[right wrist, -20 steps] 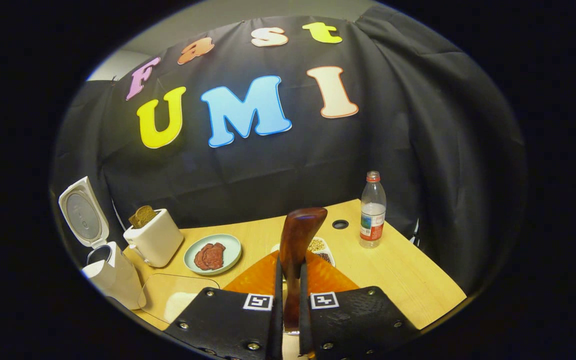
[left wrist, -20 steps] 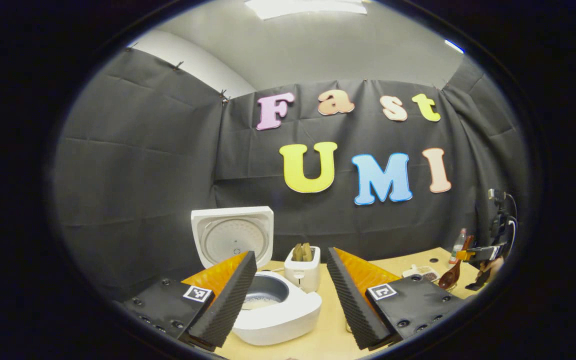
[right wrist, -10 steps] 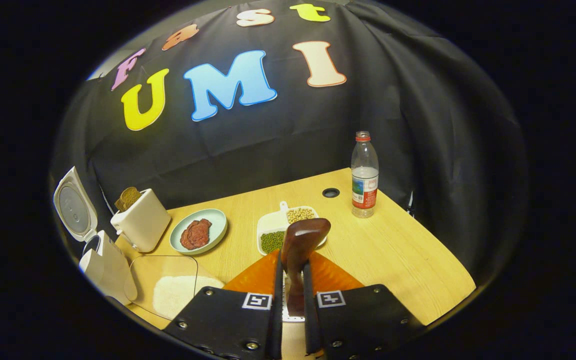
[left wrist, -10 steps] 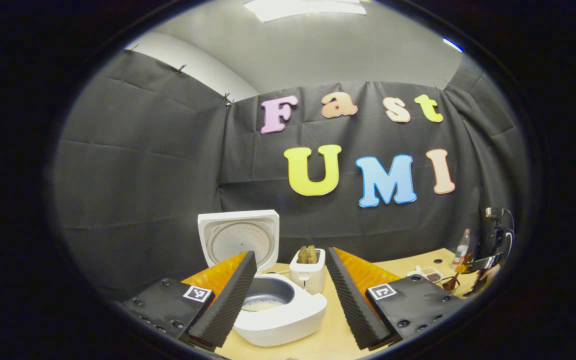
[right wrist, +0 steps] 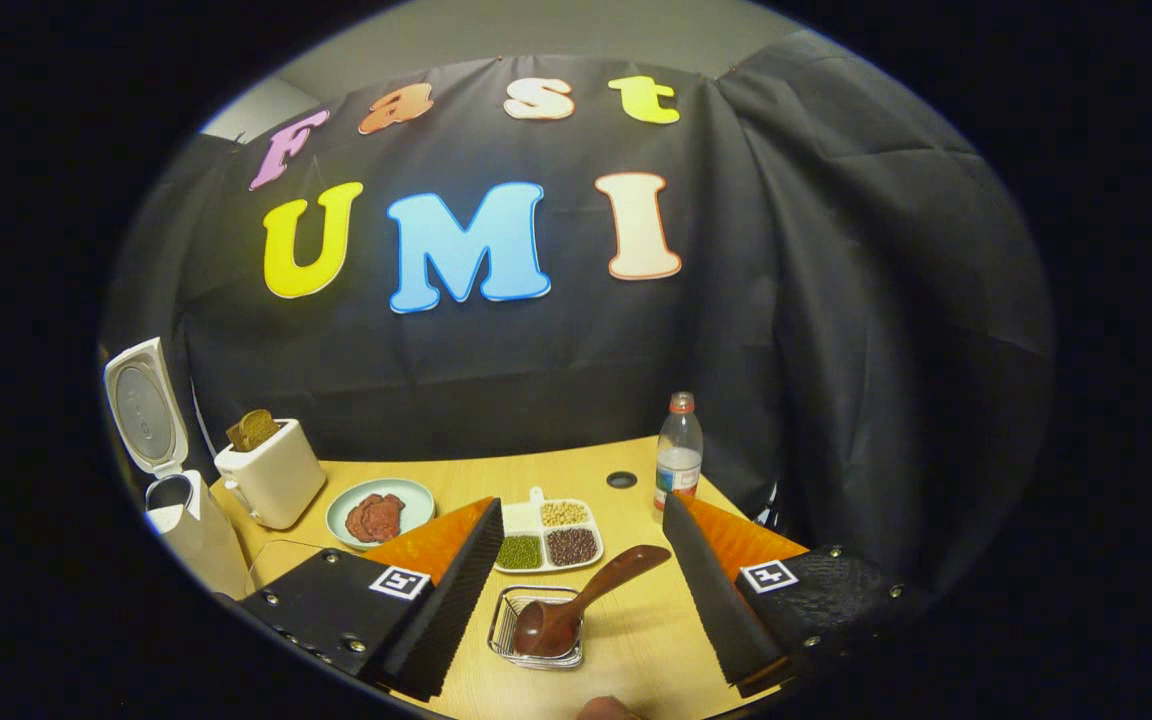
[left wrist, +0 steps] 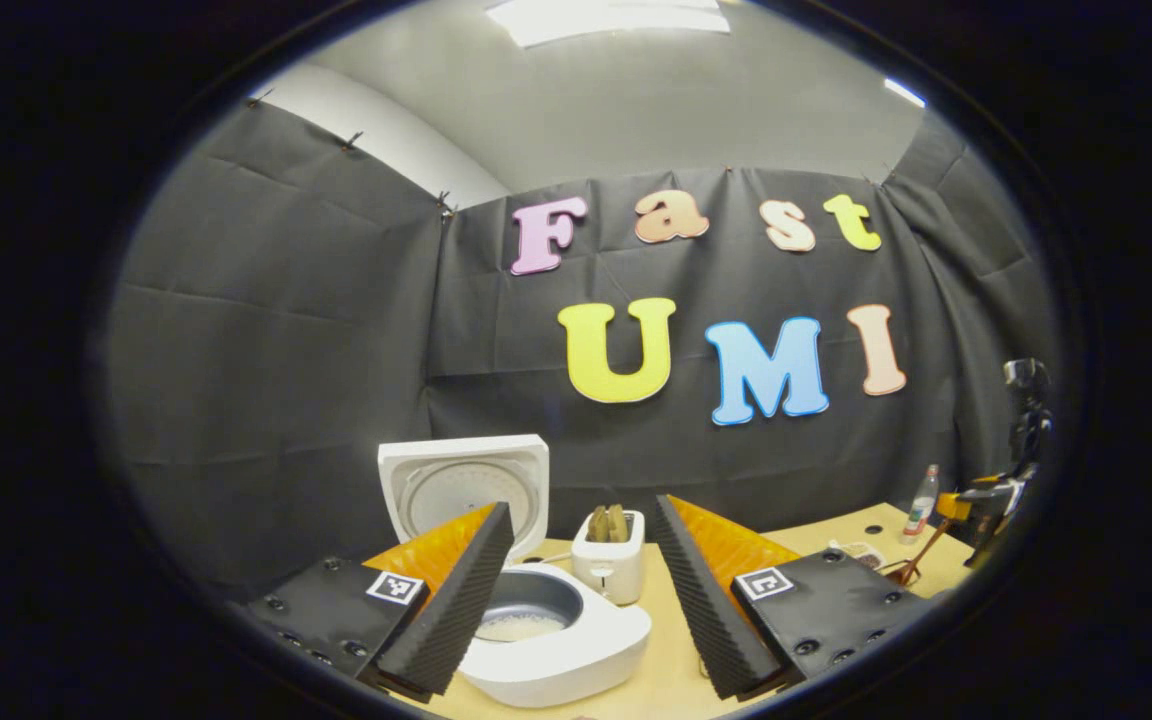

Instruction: Close the left gripper, press the button to open the rice cooker; take a wooden spoon from the chopstick holder with the right hand, scoop a spoonful of rice and pour it into the rice cooker, then put the wooden spoon back into the chopstick holder.

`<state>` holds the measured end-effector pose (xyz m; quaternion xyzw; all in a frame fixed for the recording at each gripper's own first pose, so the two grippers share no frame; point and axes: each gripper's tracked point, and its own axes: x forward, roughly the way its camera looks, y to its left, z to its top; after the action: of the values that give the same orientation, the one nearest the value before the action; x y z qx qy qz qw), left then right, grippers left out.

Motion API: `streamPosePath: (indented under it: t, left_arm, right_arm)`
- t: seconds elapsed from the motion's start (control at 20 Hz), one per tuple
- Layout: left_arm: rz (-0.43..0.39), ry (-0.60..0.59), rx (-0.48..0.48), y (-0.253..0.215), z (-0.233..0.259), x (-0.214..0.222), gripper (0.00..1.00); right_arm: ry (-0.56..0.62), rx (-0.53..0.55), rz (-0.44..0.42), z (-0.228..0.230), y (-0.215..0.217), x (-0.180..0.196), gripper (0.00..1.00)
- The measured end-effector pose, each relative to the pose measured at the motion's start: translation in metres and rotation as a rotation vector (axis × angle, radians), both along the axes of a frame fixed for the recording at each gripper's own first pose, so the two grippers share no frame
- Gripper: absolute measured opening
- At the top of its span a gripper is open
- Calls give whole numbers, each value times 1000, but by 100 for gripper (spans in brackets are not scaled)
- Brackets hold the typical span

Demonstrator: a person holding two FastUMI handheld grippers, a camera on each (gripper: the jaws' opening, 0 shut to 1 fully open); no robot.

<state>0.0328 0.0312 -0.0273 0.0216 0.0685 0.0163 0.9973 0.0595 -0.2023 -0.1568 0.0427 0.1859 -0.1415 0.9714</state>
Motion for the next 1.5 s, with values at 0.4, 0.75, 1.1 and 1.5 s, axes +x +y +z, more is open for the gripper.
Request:
streamPosePath:
  t: [0.4, 0.75, 1.1, 1.5]
  left_arm:
    - [49, -42, 65, 41, 27, 65, 98]
    - [108, -55, 29, 91, 43, 137, 100]
    - [152, -3, 12, 141, 24, 208, 95]
    - [202, 83, -22, 178, -17, 270, 100]
  right_arm:
    - [-105, -37, 11, 57, 14, -24, 98]
    - [-83, -62, -38, 53, 16, -51, 98]
    - [-68, -81, -111, 52, 13, -81, 98]
    - [-55, -116, -175, 54, 13, -117, 98]
